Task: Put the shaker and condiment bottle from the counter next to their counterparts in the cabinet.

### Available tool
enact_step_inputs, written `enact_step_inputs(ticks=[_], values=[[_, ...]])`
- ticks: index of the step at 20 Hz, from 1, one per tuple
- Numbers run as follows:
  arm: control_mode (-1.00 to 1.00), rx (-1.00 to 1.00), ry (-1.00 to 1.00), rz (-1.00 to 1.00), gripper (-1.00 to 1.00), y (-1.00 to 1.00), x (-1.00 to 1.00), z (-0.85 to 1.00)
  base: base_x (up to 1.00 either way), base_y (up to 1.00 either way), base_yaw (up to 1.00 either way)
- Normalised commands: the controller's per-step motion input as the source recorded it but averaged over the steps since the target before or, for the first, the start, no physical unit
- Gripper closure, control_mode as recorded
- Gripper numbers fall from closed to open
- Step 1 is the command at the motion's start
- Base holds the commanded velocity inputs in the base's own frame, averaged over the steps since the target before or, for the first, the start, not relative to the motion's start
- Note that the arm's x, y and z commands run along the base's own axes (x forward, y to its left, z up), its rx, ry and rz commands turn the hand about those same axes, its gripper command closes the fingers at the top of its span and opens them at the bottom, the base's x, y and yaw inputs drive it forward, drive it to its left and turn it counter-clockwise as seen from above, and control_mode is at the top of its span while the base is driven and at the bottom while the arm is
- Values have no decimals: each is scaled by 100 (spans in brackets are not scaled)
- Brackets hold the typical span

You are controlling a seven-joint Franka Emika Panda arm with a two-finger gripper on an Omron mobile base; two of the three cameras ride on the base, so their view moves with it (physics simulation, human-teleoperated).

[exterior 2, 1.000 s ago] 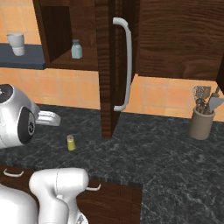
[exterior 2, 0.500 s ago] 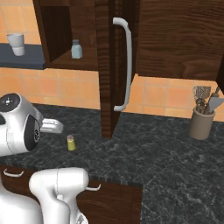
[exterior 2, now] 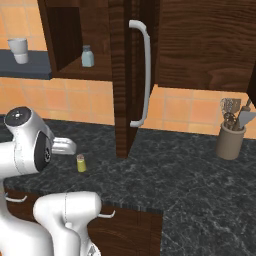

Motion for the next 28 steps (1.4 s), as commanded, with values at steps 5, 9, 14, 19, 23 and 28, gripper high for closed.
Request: enact_step_inputs(ticks=[5, 9, 14, 19, 23, 28], values=[[-100, 0, 0, 1, -100, -6, 14, -6, 0, 0, 0], [-100, -1, 0, 1, -100, -7, 28, -6, 0, 0, 0], [-100, -2, 0, 1, -100, -1, 17, -8, 0, 0, 0], [-100, -4, 0, 0, -100, 0, 24, -14, 0, 0, 0], [-100, -2, 0, 0, -100, 0, 25, -11, 0, 0, 0], [-100, 0, 0, 1, -100, 0, 16, -2, 0, 0, 0]])
